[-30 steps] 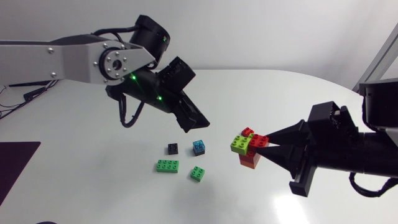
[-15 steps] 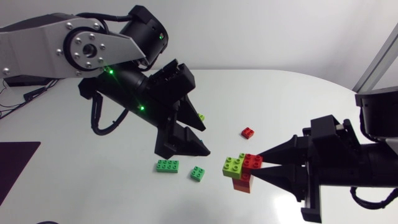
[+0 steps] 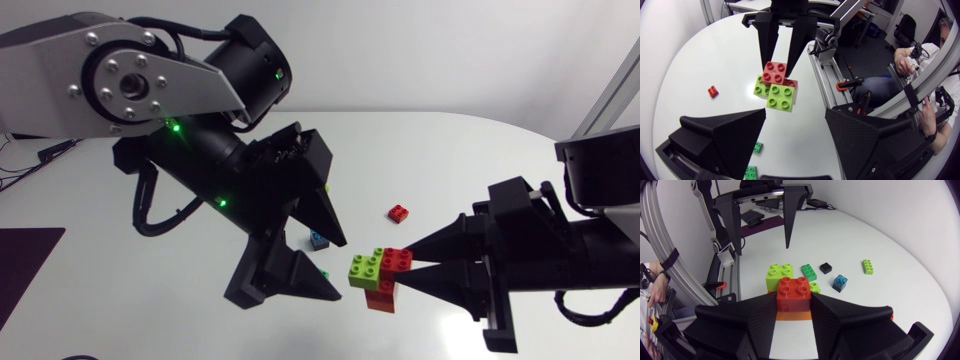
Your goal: Separate the duplo bricks
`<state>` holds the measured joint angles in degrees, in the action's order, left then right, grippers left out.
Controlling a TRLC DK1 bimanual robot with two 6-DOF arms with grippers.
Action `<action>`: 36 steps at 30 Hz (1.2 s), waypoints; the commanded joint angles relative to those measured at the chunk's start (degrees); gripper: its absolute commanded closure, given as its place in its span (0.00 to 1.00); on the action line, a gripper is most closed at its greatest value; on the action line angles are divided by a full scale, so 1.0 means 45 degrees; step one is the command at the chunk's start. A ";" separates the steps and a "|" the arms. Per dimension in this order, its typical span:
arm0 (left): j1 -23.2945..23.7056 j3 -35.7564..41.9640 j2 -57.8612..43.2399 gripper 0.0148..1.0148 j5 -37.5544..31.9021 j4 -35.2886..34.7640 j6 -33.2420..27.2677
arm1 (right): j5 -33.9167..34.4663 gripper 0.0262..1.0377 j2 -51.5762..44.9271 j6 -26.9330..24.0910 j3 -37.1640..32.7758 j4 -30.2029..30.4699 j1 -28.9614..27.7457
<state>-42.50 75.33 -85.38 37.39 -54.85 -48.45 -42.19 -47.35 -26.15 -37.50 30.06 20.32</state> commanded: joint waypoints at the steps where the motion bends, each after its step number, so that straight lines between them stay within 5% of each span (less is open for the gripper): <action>1: -0.0087 -0.0158 -0.0186 0.19 0.0149 -0.0174 -0.0523 | -0.0194 0.74 -0.0200 0.0089 -0.0398 0.0018 0.0173; 29: -0.0419 0.0233 -0.1358 0.26 0.0208 -0.0018 -0.0699 | -0.0018 0.74 -0.0317 0.0753 -0.0281 -0.0568 0.0993; 36: -0.0653 0.0350 -0.1592 0.42 0.0403 0.0158 -0.0406 | 0.0002 0.74 -0.0297 0.0772 -0.0164 -0.0587 0.1071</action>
<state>-44.77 75.35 -91.00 38.02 -54.43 -49.91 -42.04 -48.40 -23.75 -38.04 28.10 24.77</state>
